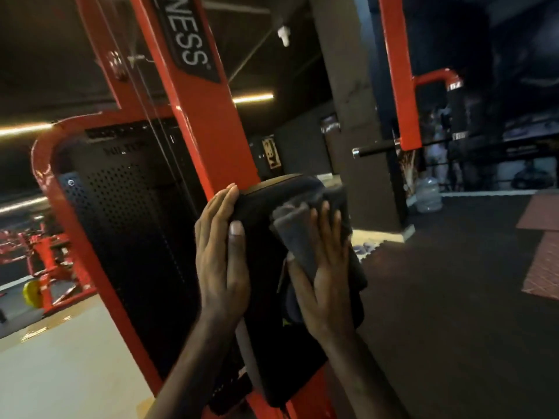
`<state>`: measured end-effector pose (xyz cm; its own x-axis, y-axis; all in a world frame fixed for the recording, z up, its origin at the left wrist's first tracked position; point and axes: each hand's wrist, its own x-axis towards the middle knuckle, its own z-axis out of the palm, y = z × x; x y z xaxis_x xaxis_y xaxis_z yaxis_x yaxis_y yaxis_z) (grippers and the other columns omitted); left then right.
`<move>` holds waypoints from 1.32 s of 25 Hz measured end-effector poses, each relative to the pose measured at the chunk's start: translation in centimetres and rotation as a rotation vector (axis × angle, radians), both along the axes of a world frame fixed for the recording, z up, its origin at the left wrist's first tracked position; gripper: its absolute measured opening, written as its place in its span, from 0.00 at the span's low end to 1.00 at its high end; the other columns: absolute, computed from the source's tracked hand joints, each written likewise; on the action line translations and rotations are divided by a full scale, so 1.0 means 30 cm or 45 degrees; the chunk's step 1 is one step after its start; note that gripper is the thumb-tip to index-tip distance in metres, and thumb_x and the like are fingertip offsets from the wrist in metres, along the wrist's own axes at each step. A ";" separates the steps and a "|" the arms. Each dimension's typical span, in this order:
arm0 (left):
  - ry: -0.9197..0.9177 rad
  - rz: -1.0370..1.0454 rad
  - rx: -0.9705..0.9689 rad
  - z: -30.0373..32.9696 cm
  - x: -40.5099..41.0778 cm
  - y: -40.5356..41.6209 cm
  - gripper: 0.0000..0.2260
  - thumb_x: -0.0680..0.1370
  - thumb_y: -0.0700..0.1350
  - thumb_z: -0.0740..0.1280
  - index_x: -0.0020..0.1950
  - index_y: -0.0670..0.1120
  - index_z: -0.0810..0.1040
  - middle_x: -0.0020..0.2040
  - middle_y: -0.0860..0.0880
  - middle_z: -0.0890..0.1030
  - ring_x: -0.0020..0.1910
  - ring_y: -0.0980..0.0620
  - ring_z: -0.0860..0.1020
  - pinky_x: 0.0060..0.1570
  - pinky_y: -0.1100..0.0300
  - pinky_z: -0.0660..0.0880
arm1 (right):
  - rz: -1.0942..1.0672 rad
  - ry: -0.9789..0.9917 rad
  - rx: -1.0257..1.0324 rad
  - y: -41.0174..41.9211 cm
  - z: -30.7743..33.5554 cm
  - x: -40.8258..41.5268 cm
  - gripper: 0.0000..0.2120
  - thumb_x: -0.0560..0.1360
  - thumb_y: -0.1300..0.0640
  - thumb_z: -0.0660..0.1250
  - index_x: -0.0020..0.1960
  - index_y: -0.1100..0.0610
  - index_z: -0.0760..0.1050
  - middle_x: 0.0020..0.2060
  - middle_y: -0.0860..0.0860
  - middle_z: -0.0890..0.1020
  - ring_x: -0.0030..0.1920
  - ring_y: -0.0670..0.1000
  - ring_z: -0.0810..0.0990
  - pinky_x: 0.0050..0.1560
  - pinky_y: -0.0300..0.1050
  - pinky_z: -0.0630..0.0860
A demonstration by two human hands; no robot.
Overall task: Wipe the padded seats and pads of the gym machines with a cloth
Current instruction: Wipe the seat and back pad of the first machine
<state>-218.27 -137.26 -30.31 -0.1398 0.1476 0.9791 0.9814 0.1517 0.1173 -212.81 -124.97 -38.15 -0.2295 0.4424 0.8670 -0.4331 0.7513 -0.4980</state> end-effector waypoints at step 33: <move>-0.092 -0.231 -0.030 -0.047 -0.015 -0.013 0.23 0.87 0.41 0.54 0.83 0.41 0.61 0.85 0.46 0.61 0.85 0.47 0.57 0.81 0.36 0.59 | -0.033 0.020 -0.053 -0.069 -0.267 -0.008 0.33 0.81 0.49 0.64 0.83 0.58 0.60 0.85 0.50 0.56 0.85 0.57 0.51 0.81 0.70 0.50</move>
<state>-218.71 -137.64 -31.72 -0.1785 0.1998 0.9634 0.9821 -0.0232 0.1868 -213.06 -127.03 -46.17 -0.2041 0.4840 0.8509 -0.4214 0.7412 -0.5226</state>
